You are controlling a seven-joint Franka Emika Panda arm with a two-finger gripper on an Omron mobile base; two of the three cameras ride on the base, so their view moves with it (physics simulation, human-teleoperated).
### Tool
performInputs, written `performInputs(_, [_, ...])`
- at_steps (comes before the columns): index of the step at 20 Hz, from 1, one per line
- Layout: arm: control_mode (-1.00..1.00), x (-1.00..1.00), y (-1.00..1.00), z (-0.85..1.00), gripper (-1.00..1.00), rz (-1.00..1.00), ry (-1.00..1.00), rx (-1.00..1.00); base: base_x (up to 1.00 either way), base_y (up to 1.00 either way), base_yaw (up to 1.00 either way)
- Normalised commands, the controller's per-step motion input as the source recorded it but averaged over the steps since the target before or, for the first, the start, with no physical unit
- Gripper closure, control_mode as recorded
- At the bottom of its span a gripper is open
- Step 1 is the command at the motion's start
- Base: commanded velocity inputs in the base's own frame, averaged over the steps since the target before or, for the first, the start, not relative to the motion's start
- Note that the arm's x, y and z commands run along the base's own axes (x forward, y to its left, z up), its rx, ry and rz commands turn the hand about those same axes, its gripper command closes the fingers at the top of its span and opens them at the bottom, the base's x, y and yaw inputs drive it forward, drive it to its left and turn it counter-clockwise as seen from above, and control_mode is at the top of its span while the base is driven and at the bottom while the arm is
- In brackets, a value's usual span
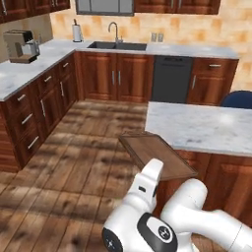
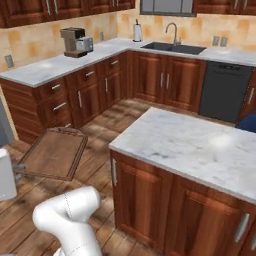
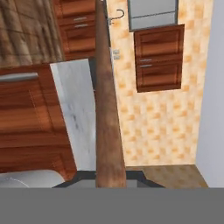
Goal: Move the cutting board and knife to the sink. Then move spray from the shelves to the counter.
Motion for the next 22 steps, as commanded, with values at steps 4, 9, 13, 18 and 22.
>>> performInputs(4, [1.0,0.0,0.0,0.0,1.0,0.0,0.0,0.0,0.59,0.46,0.28])
performInputs(9, [1.0,0.0,0.0,0.0,1.0,0.0,0.0,0.0,0.63,0.51,0.21])
performInputs(13, [1.0,0.0,0.0,0.0,1.0,0.0,0.0,0.0,0.63,0.54,0.18])
performInputs(18, [1.0,0.0,0.0,0.0,1.0,0.0,0.0,0.0,0.7,0.49,0.12])
performInputs(22, [1.0,0.0,0.0,0.0,1.0,0.0,0.0,0.0,0.78,0.3,0.07])
